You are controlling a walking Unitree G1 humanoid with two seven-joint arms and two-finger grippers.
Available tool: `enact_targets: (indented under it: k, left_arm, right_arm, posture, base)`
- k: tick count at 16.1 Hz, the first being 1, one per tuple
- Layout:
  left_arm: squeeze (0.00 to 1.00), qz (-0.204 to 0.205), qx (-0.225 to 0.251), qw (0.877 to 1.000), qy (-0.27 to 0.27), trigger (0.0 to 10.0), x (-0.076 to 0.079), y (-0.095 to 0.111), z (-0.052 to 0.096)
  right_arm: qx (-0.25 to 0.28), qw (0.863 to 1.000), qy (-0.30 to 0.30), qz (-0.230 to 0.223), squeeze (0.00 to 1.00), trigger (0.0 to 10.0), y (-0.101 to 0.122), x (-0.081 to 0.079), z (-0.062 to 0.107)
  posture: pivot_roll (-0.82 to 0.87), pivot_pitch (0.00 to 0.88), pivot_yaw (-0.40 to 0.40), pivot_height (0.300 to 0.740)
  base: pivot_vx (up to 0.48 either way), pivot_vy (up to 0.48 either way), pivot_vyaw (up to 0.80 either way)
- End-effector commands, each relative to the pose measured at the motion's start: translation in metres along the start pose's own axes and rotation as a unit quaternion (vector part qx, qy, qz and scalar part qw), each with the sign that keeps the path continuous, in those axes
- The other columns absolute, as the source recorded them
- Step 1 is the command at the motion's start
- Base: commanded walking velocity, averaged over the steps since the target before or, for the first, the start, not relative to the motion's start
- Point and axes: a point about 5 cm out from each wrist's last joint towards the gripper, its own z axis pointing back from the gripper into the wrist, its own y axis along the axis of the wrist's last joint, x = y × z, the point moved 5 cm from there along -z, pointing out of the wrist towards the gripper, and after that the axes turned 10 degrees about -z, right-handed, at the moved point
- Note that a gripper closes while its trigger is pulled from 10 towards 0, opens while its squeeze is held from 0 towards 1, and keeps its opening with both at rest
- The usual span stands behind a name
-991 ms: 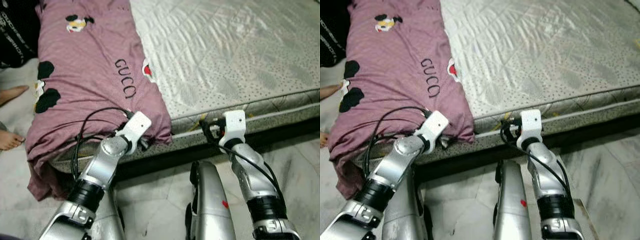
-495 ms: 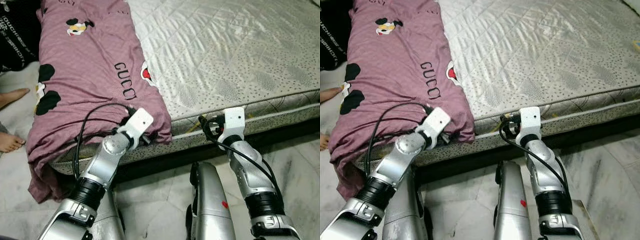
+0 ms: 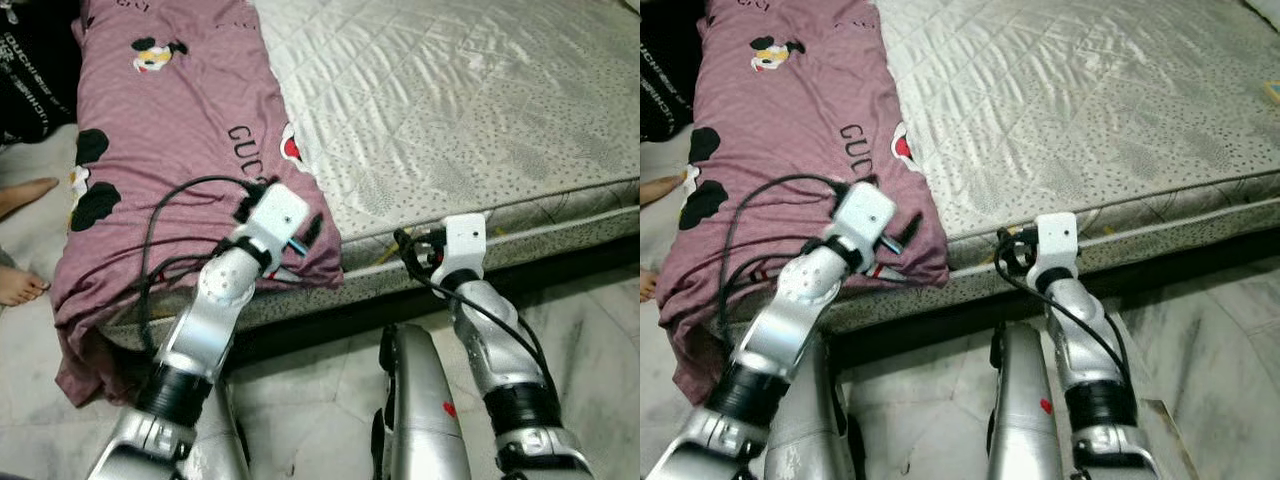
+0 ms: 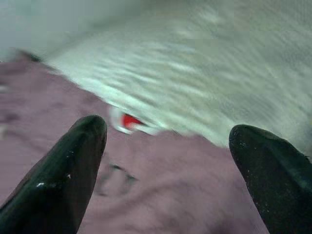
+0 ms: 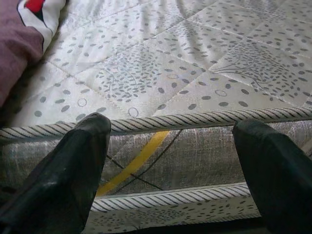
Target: Clean up the room
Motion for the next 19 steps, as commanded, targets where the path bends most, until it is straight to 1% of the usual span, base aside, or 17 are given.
enact_targets:
  k: [1,2,3,4,5,6,7,8,9,10,12,14,16,17,18,19]
  left_arm:
    - [0.00,0.002,0.005,0.999,0.048,10.0,-0.016,0.000,0.006]
    - [0.00,0.018,-0.006,0.996,0.087,10.0,-0.025,-0.008,0.017]
    - [0.00,0.058,-0.031,0.988,0.138,10.0,-0.037,-0.020,0.031]
    - [0.00,0.085,-0.053,0.978,0.184,10.0,-0.049,-0.032,0.046]
    - [0.00,0.097,-0.056,0.974,0.198,10.0,-0.054,-0.037,0.052]
    - [0.00,0.122,-0.064,0.965,0.222,10.0,-0.060,-0.046,0.063]
    - [0.00,0.122,-0.069,0.962,0.235,10.0,-0.065,-0.053,0.073]
    - [0.00,0.128,-0.082,0.954,0.256,10.0,-0.070,-0.065,0.085]
    - [0.00,0.127,-0.085,0.953,0.261,10.0,-0.071,-0.067,0.087]
    - [0.00,0.126,-0.084,0.953,0.261,10.0,-0.071,-0.067,0.086]
    - [0.00,0.126,-0.074,0.953,0.265,10.0,-0.074,-0.062,0.079]
    - [0.00,0.127,-0.066,0.954,0.263,10.0,-0.075,-0.059,0.075]
    - [0.00,0.131,-0.068,0.955,0.258,10.0,-0.072,-0.061,0.072]
    - [0.00,0.135,-0.069,0.955,0.255,10.0,-0.069,-0.061,0.071]
    - [0.00,0.136,-0.068,0.955,0.254,10.0,-0.069,-0.061,0.071]
    - [0.00,0.135,-0.066,0.956,0.253,10.0,-0.069,-0.061,0.068]
  right_arm:
    - [0.016,1.000,-0.001,-0.009,0.00,10.0,0.008,-0.002,-0.001]
    - [0.025,0.999,0.003,-0.024,0.00,10.0,0.011,-0.007,-0.003]
    - [0.033,0.999,0.008,-0.035,0.00,10.0,0.013,-0.013,-0.006]
    - [0.040,0.998,0.010,-0.040,0.00,10.0,0.014,-0.018,-0.008]
    - [0.043,0.998,0.007,-0.035,0.00,10.0,0.015,-0.019,-0.010]
    - [0.048,0.998,0.007,-0.044,0.00,10.0,0.017,-0.022,-0.012]
    - [0.052,0.997,0.011,-0.050,0.00,10.0,0.019,-0.026,-0.013]
    - [0.069,0.996,0.026,-0.047,0.00,10.0,0.026,-0.033,-0.015]
    - [0.086,0.995,0.032,-0.043,0.00,10.0,0.032,-0.038,-0.015]
    - [0.093,0.994,0.032,-0.044,0.00,10.0,0.036,-0.039,-0.017]
    - [0.099,0.994,0.024,-0.048,0.00,10.0,0.040,-0.040,-0.022]
    - [0.103,0.993,0.020,-0.052,0.00,10.0,0.041,-0.037,-0.023]
    - [0.104,0.993,0.014,-0.053,0.00,10.0,0.039,-0.034,-0.022]
    - [0.104,0.993,0.007,-0.053,0.00,10.0,0.037,-0.030,-0.021]
    - [0.104,0.993,0.006,-0.053,0.00,10.0,0.037,-0.029,-0.021]
    - [0.103,0.993,-0.001,-0.053,0.00,10.0,0.035,-0.025,-0.021]
  posture:
    - [0.01,0.086,0.003,0.495]
    - [0.02,0.078,0.003,0.495]
    - [0.03,0.073,0.002,0.495]
    - [0.04,0.071,0.002,0.495]
    - [0.05,0.066,-0.001,0.495]
    - [0.06,0.062,-0.006,0.495]
    - [0.06,0.061,-0.007,0.495]
    - [0.06,0.054,-0.013,0.495]
    - [0.06,0.049,-0.014,0.495]
    - [0.06,0.043,-0.013,0.500]
    - [0.07,0.035,-0.009,0.525]
    - [0.06,0.032,-0.004,0.549]
    - [0.06,0.025,0.001,0.574]
    - [0.06,0.022,0.003,0.588]
    - [0.06,0.022,0.003,0.593]
    - [0.05,0.016,0.008,0.607]
  base:
    - [0.000,0.000,0.00]
    - [0.000,0.000,0.00]
    - [0.000,0.000,0.00]
    - [0.000,0.000,0.00]
    - [0.000,0.000,0.00]
    - [0.000,0.000,0.00]
    - [0.000,0.000,0.00]
    - [0.000,0.000,0.00]
    - [0.000,0.000,0.00]
    - [0.000,0.000,0.00]
    - [0.000,0.000,0.00]
    - [0.000,0.000,0.00]
    - [0.000,0.000,0.00]
    - [0.000,0.000,0.00]
    - [0.000,0.000,0.00]
    - [0.000,0.000,0.00]
